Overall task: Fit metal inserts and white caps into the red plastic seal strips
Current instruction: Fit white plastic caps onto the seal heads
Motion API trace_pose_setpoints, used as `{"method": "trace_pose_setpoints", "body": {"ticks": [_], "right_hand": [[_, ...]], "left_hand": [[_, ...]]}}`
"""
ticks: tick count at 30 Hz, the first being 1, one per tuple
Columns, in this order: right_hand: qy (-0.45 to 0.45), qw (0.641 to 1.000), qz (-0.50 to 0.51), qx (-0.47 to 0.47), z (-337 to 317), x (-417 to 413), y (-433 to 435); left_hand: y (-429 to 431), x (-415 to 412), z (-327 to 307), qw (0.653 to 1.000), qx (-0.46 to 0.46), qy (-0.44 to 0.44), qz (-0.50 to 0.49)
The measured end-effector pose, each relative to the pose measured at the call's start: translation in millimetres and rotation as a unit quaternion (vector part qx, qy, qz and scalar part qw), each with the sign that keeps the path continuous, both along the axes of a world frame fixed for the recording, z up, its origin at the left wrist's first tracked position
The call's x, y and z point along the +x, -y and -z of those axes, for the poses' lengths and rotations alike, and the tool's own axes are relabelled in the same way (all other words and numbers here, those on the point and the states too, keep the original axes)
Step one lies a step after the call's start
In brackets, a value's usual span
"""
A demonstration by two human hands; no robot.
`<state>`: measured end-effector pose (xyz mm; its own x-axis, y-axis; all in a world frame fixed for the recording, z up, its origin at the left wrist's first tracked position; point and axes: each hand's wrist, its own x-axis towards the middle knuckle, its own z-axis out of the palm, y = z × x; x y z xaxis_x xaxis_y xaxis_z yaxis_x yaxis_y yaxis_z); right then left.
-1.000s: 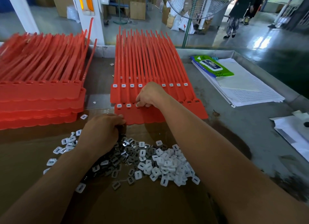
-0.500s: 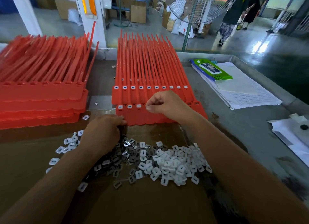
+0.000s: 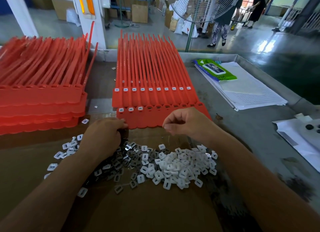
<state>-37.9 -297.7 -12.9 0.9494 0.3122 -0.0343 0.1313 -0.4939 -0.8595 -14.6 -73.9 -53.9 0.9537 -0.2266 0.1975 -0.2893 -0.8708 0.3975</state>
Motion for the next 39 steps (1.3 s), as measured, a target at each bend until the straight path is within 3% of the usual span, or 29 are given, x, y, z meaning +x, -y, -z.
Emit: {"method": "trace_pose_setpoints", "body": {"ticks": [6,21,31,39], "right_hand": [[0.041,0.989,-0.002,-0.142,10,-5,6],[-0.003,0.971,-0.055,-0.233,10,-16,14],[0.053,0.99,0.015,-0.128,2,-7,12],[0.027,0.995,0.085,-0.043,5,10,0]], "left_hand": [[0,0,0,1.0,-0.002,-0.001,0.0],[1,2,1,1.0,0.002,0.004,0.003],[0,2,1,1.0,0.005,0.008,0.005],[1,2,0,1.0,0.0,0.003,0.001]]}}
